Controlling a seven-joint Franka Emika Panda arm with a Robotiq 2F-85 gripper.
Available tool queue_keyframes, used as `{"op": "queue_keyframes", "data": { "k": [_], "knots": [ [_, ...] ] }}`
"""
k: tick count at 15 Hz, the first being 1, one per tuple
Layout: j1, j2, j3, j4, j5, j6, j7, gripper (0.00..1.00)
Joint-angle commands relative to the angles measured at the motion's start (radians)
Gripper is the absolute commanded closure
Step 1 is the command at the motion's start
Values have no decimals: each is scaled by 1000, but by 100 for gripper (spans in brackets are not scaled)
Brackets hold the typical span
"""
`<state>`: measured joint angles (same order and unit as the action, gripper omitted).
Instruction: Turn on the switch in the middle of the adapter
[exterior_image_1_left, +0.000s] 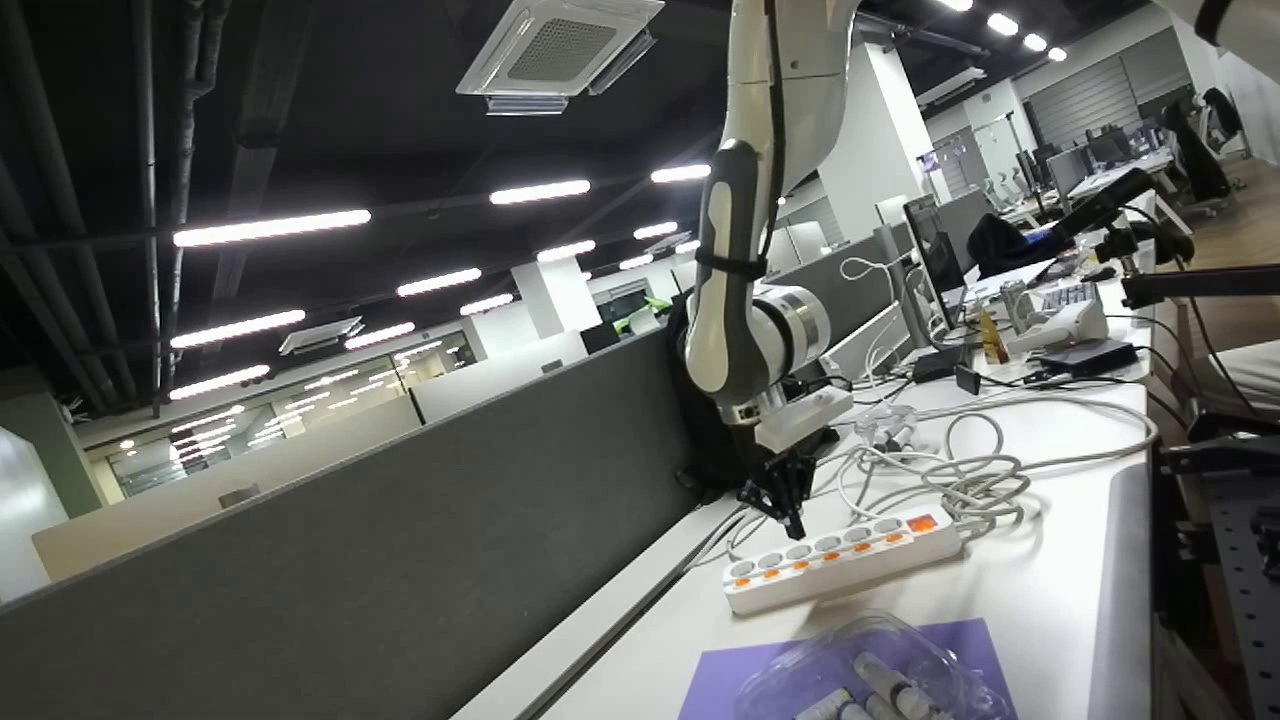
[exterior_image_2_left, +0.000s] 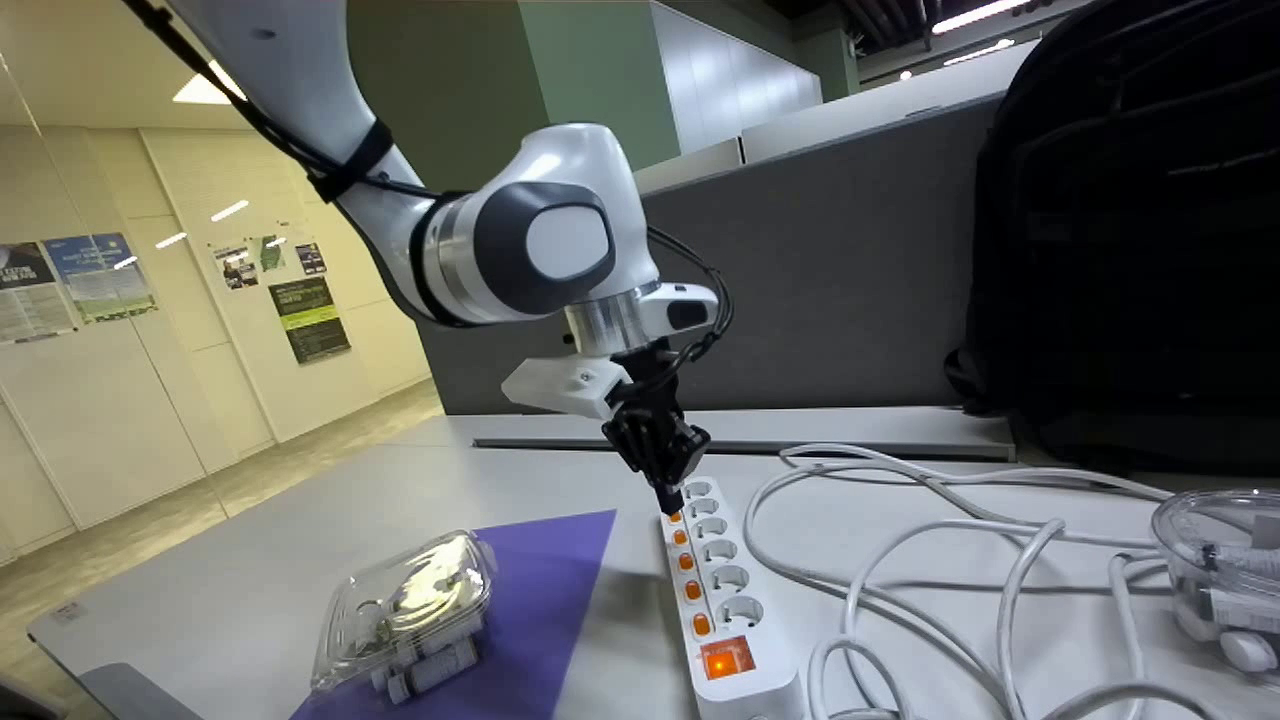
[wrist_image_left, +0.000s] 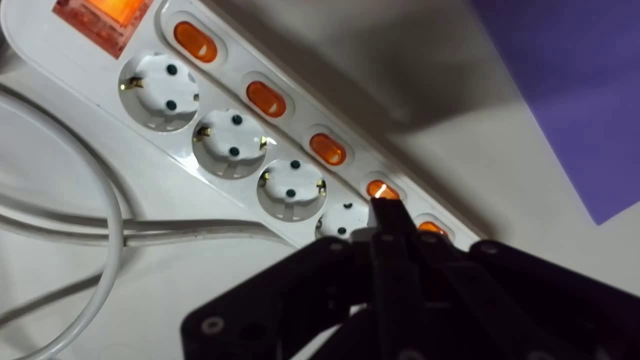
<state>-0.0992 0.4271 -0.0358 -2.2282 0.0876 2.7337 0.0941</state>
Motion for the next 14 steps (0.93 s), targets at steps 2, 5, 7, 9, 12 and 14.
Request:
{"op": "queue_keyframes", "data": {
  "k": [2, 5, 7, 9, 12, 14],
  "knots": [
    [-16, 27, 8, -12, 50, 28, -17, 100],
    [-25, 38, 11, -14, 76, 40, -17, 100],
    [-32, 40, 14, -15, 92, 40, -18, 100],
    [-31, 40, 7, -17, 103, 31, -7, 100],
    [-29, 37, -2, -24, 111, 20, 4, 100],
    [-30, 37, -5, -28, 115, 24, 7, 100]
  ]
}}
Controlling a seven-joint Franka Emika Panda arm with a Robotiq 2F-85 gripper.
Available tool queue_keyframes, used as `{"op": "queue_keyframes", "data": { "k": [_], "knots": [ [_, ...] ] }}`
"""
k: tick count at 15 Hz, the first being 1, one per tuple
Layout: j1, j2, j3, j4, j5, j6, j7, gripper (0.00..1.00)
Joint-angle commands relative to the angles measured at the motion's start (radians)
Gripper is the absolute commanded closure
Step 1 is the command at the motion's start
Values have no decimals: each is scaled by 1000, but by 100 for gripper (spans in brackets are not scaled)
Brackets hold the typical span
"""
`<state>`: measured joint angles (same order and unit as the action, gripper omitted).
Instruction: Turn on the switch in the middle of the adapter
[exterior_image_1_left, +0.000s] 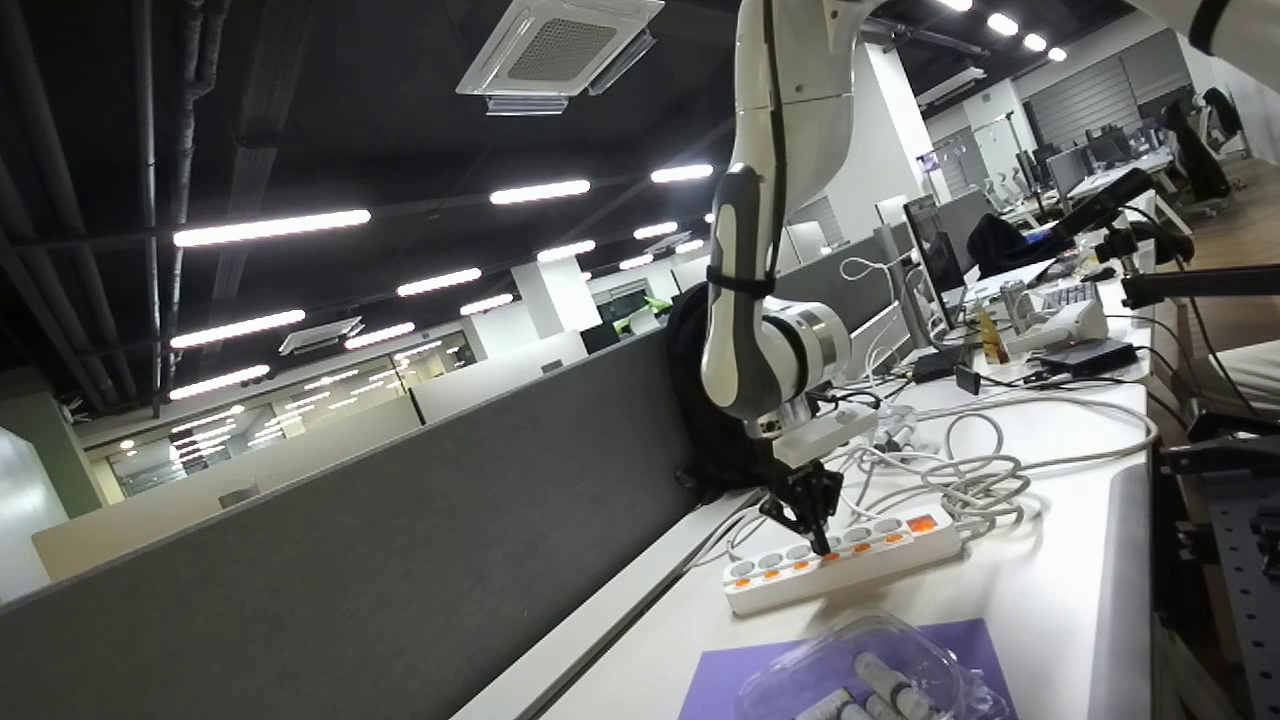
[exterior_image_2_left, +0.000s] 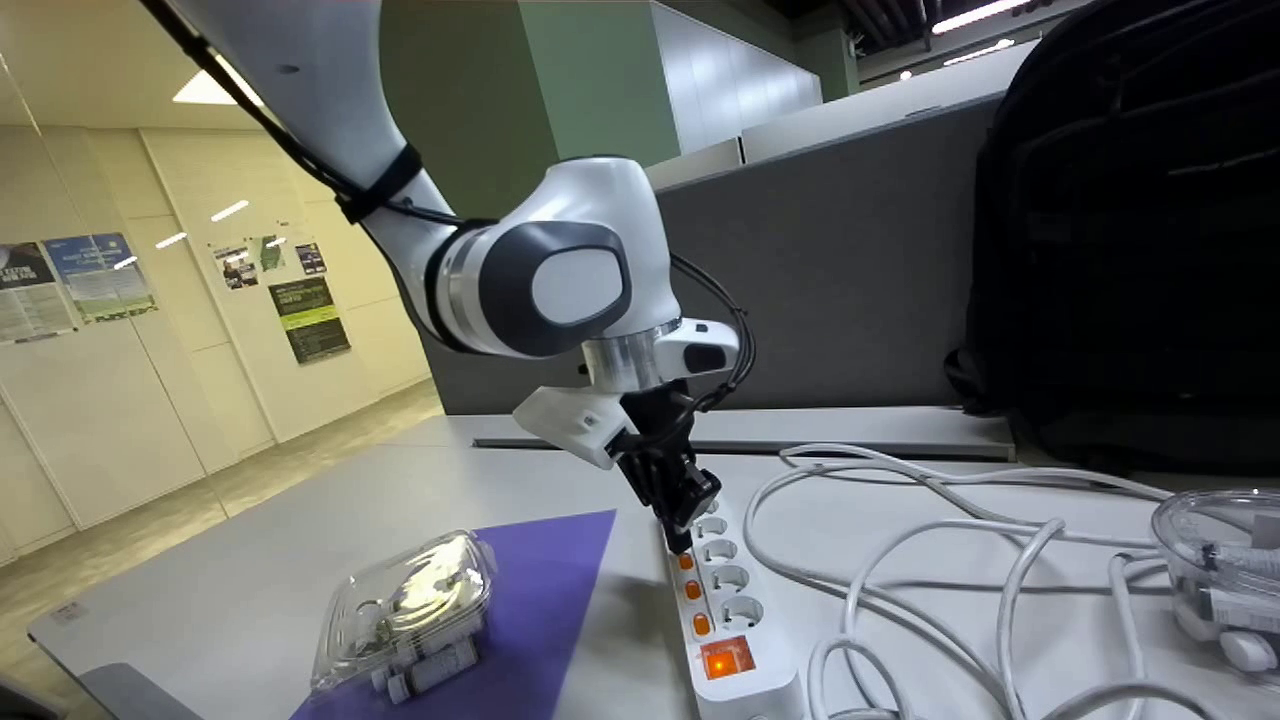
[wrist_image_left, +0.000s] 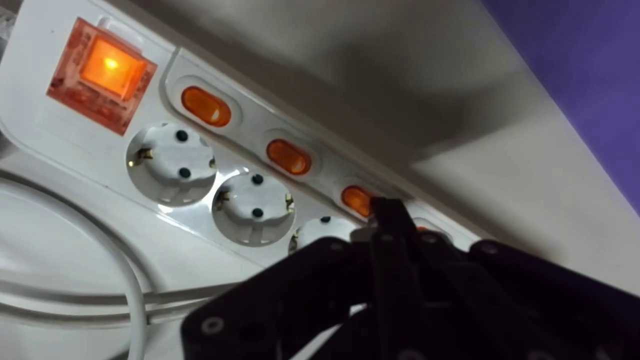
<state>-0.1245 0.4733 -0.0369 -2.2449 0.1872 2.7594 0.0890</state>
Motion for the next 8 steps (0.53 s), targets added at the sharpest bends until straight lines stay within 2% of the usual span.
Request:
{"op": "queue_keyframes", "data": {
  "k": [1, 8],
  "knots": [
    [-8, -7, -2, -10, 21, -3, 10, 100],
    [0, 23, -5, 18, 18, -25, 16, 100]
  ]
}}
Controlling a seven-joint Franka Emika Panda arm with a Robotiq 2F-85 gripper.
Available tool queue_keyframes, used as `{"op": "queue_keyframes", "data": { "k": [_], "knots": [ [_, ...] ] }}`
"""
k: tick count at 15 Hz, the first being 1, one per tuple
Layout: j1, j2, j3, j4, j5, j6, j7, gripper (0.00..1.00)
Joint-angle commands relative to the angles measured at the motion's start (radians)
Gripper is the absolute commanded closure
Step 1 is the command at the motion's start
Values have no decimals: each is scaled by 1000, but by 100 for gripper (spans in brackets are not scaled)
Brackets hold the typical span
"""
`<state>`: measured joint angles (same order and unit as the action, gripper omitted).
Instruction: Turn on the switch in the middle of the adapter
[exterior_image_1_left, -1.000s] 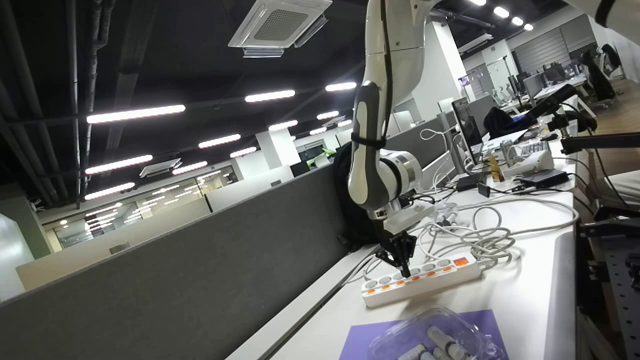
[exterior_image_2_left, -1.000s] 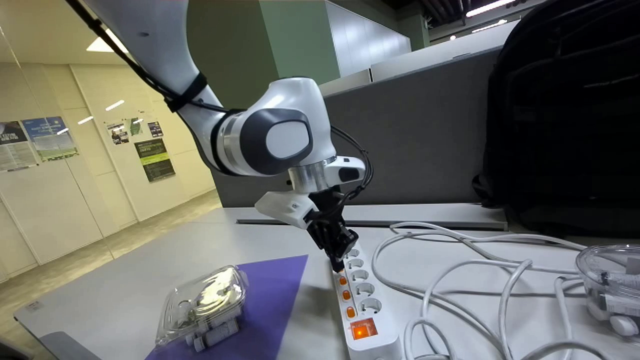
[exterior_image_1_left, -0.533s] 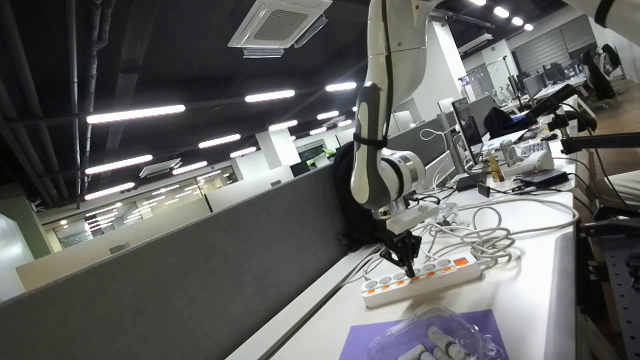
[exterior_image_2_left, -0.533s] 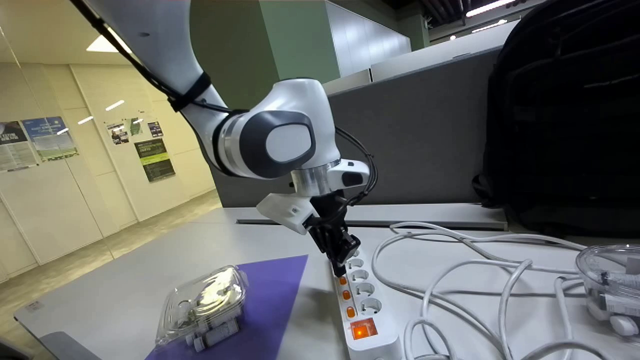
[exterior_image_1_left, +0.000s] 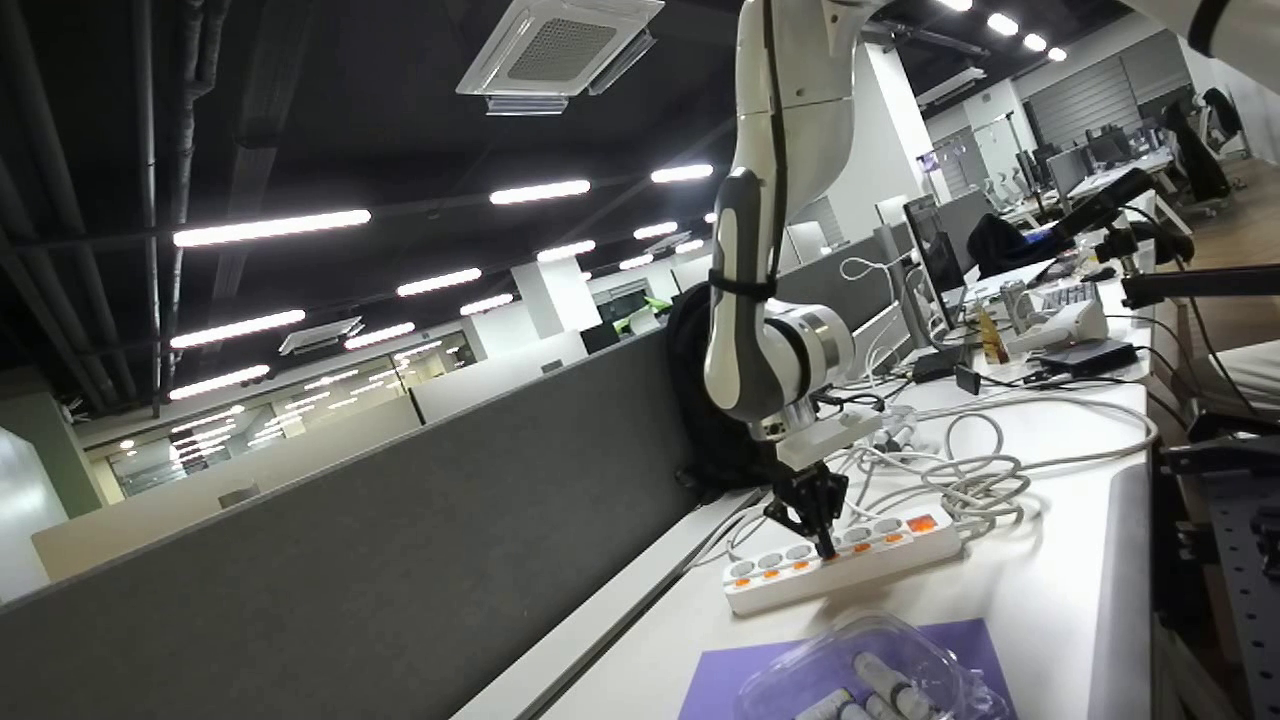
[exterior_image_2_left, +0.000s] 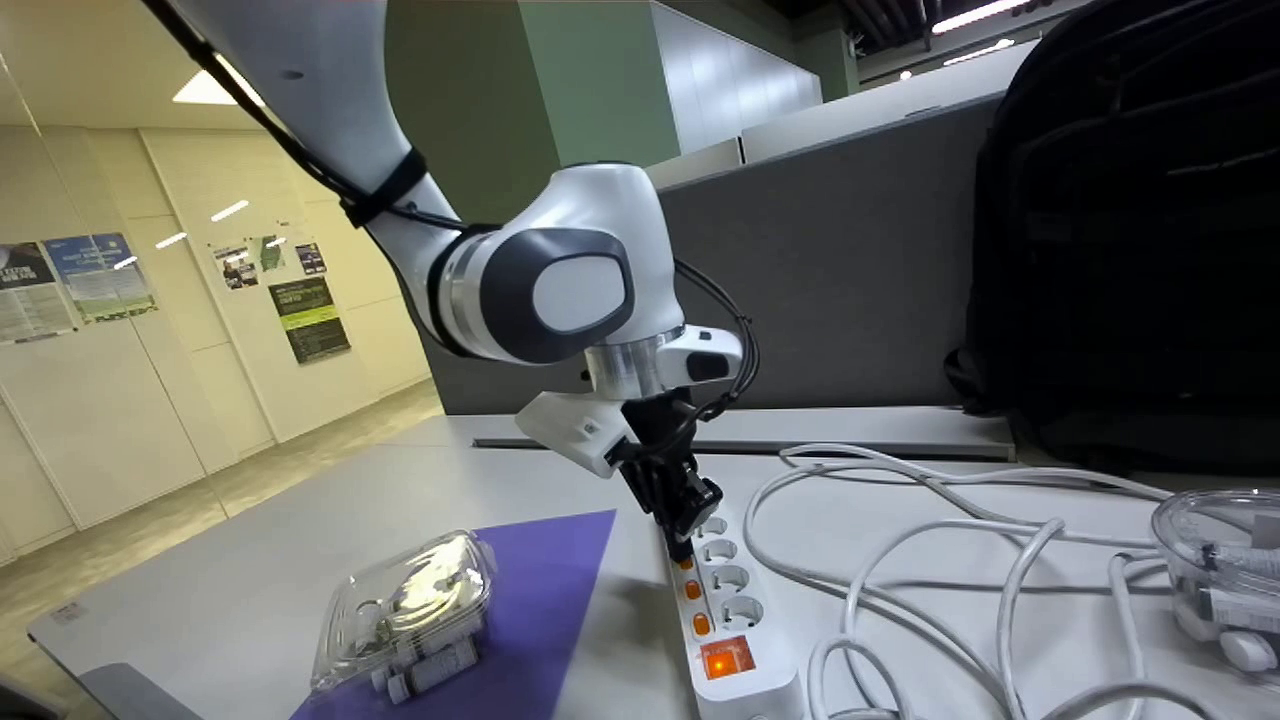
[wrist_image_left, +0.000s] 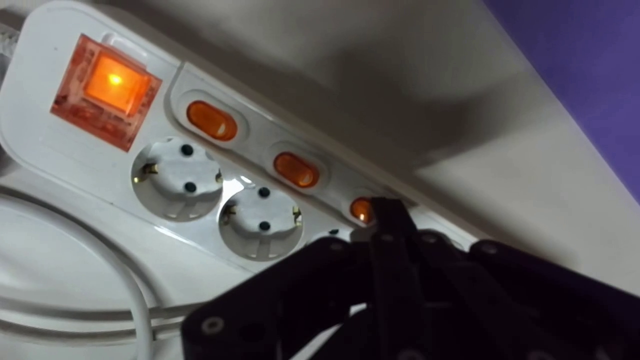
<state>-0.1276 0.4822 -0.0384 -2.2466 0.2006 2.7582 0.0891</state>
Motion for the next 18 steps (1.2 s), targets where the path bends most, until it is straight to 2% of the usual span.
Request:
{"op": "queue_keyframes", "data": {
  "k": [1, 5, 8, 10, 13, 15, 18],
  "knots": [
    [4, 19, -7, 25, 2, -32, 19, 100],
    [13, 40, -23, 59, -7, -79, 43, 100],
    [15, 75, -32, 129, -21, -210, 45, 100],
    [20, 103, -39, 174, -28, -254, 51, 100],
    [50, 146, -65, 217, -61, -234, 78, 100],
    [91, 158, -101, 218, -121, -178, 121, 100],
    [118, 145, -113, 209, -166, -162, 148, 100]
  ]
}}
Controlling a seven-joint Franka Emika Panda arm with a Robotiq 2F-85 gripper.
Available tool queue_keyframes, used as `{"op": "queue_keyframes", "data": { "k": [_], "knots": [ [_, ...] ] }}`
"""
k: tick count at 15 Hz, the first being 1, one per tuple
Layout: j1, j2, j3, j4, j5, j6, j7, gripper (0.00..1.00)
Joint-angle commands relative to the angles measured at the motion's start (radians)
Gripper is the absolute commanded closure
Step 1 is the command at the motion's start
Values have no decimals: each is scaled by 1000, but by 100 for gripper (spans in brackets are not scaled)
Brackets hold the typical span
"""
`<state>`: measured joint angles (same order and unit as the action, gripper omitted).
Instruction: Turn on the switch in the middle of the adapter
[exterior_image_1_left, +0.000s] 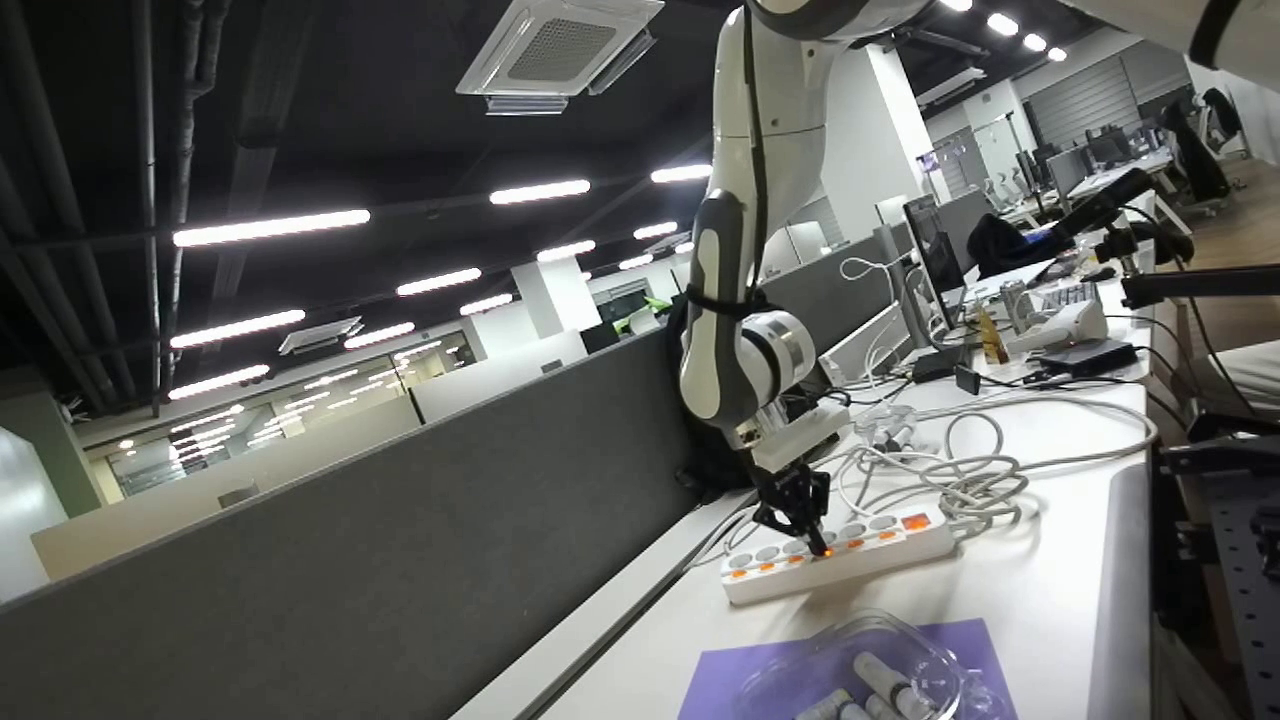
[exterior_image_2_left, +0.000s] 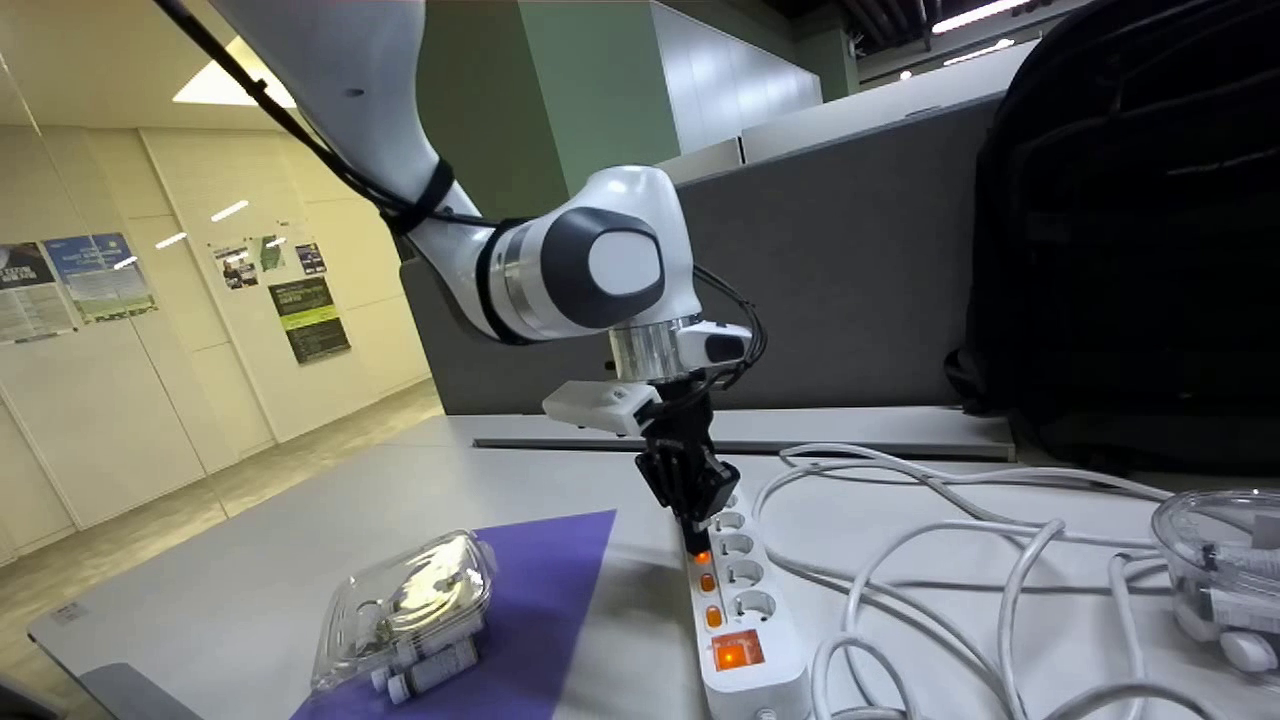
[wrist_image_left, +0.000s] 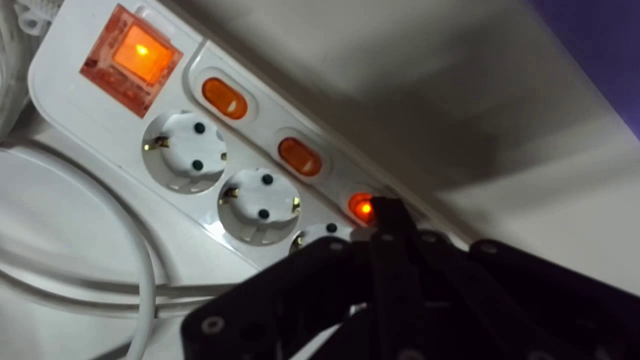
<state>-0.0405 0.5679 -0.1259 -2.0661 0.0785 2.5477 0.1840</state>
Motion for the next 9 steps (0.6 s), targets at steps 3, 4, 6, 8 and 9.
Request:
{"op": "queue_keyframes", "data": {
  "k": [3, 4, 6, 8, 9],
  "knots": [
    [25, 1, -3, -13, -27, 43, 32, 100],
    [19, -20, 7, -31, -16, 45, 21, 100],
    [21, -75, 16, -76, 6, 56, 29, 74],
    [10, -131, 42, -122, 55, 68, 27, 67],
    [10, -158, 48, -144, 72, 70, 24, 61]
  ]
}}
